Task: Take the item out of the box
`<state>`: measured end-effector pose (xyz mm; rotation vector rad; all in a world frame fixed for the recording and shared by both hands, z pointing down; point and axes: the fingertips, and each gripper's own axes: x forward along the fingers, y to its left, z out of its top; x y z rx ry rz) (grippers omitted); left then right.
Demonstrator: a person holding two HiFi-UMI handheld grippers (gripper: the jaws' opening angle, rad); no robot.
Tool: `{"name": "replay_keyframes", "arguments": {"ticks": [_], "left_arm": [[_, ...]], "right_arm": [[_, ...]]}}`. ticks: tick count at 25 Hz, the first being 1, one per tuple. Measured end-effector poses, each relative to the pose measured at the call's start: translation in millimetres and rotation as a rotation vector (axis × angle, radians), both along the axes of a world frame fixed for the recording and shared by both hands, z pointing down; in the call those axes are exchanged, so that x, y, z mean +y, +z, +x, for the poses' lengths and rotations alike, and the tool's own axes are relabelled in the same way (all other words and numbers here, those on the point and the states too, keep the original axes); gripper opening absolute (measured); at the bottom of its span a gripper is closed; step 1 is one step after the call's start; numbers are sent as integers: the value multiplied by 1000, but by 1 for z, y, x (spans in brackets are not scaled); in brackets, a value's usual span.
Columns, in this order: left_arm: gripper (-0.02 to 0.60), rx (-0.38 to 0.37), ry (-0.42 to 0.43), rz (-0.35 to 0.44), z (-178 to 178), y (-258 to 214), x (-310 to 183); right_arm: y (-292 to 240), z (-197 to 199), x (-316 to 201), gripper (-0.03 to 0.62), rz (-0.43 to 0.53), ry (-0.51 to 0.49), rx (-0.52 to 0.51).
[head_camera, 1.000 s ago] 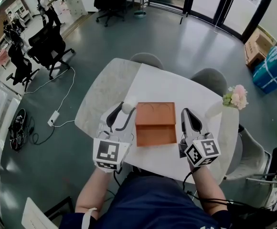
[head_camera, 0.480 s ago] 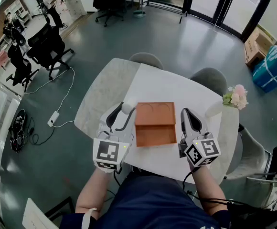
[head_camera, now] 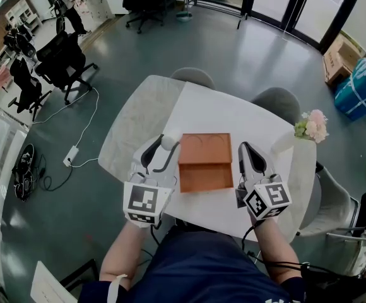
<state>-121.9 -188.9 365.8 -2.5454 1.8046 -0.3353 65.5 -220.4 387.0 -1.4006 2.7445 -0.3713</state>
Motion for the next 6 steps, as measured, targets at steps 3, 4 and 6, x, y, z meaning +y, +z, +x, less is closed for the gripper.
{"name": "replay_keyframes", "arguments": {"ticks": [3,4,6], "left_arm": [[168,0,2,-3,0,1,0],[169,-1,2,-5,0,2,0],[169,-3,3,-7,1,2,0]], "right_arm": [[1,-1,0,0,0,-2,-1],[1,-1,0,0,-1,-2,0],[1,-1,0,0,-2,-3,1]]}}
